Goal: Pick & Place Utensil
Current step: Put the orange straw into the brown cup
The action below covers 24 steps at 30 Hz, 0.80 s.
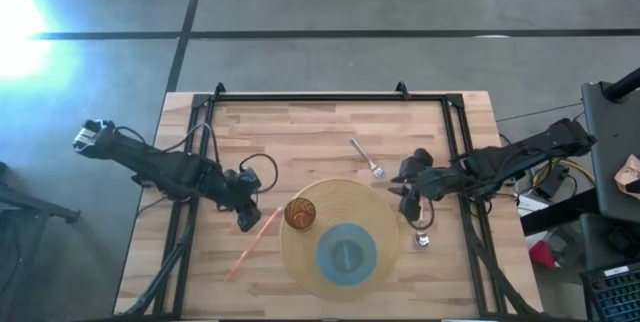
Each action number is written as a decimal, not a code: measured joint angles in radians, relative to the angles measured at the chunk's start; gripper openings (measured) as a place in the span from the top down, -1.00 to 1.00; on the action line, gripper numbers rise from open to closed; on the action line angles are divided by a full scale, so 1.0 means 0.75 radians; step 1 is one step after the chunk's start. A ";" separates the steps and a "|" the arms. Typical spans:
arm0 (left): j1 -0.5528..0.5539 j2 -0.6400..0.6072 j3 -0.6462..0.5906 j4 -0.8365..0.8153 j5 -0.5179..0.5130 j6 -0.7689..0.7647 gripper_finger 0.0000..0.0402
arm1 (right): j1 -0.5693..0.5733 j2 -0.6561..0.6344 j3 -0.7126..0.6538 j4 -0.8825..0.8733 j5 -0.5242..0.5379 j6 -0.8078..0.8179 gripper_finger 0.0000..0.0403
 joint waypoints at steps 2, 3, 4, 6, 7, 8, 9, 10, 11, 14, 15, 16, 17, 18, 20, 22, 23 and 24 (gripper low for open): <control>-0.027 0.034 0.000 -0.001 -0.002 -0.057 0.10 | 0.001 -0.038 -0.029 0.002 0.017 0.026 0.35; -0.039 0.053 0.000 -0.001 -0.003 -0.087 0.10 | 0.001 -0.054 -0.042 0.001 0.020 0.038 0.35; -0.050 0.072 0.000 -0.001 -0.005 -0.116 0.10 | 0.001 -0.069 -0.055 0.001 0.022 0.048 0.34; -0.066 0.117 0.000 -0.001 -0.005 -0.166 0.10 | 0.001 -0.094 -0.079 0.003 0.024 0.056 0.33; -0.071 0.140 0.000 -0.001 -0.005 -0.187 0.10 | 0.001 -0.102 -0.088 0.002 0.026 0.056 0.32; -0.077 0.162 -0.002 -0.002 -0.005 -0.201 0.10 | 0.001 -0.108 -0.096 0.003 0.025 0.061 0.32; -0.080 0.184 -0.002 -0.003 -0.006 -0.212 0.10 | 0.001 -0.113 -0.103 0.003 0.025 0.067 0.32; -0.082 0.205 -0.002 -0.004 -0.006 -0.223 0.10 | 0.001 -0.115 -0.108 0.001 0.025 0.076 0.33; -0.084 0.225 -0.002 -0.006 -0.006 -0.231 0.10 | 0.001 -0.116 -0.109 0.001 0.025 0.090 0.33; -0.090 0.278 -0.002 -0.007 -0.008 -0.265 0.10 | 0.001 -0.110 -0.112 0.001 0.025 0.114 0.36; -0.094 0.293 -0.002 -0.007 -0.008 -0.274 0.10 | 0.001 -0.108 -0.111 0.001 0.024 0.120 0.37; -0.097 0.308 -0.002 -0.007 -0.009 -0.284 0.10 | 0.001 -0.107 -0.112 0.000 0.024 0.124 0.38; -0.103 0.325 -0.002 -0.007 -0.010 -0.290 0.10 | 0.001 -0.107 -0.112 0.000 0.024 0.126 0.39; -0.110 0.340 -0.002 -0.007 -0.009 -0.292 0.10 | 0.001 -0.108 -0.112 0.000 0.024 0.126 0.40; -0.128 0.365 -0.002 -0.007 -0.009 -0.294 0.10 | 0.001 -0.109 -0.112 0.000 0.024 0.126 0.41; -0.154 0.385 -0.002 -0.007 -0.010 -0.295 0.10 | 0.001 -0.110 -0.112 0.000 0.024 0.126 0.42; -0.172 0.395 -0.002 -0.008 -0.009 -0.305 0.10 | 0.001 -0.109 -0.112 0.001 0.024 0.126 0.43; -0.192 0.407 -0.002 -0.006 -0.011 -0.321 0.10 | 0.001 -0.108 -0.112 0.001 0.024 0.126 0.43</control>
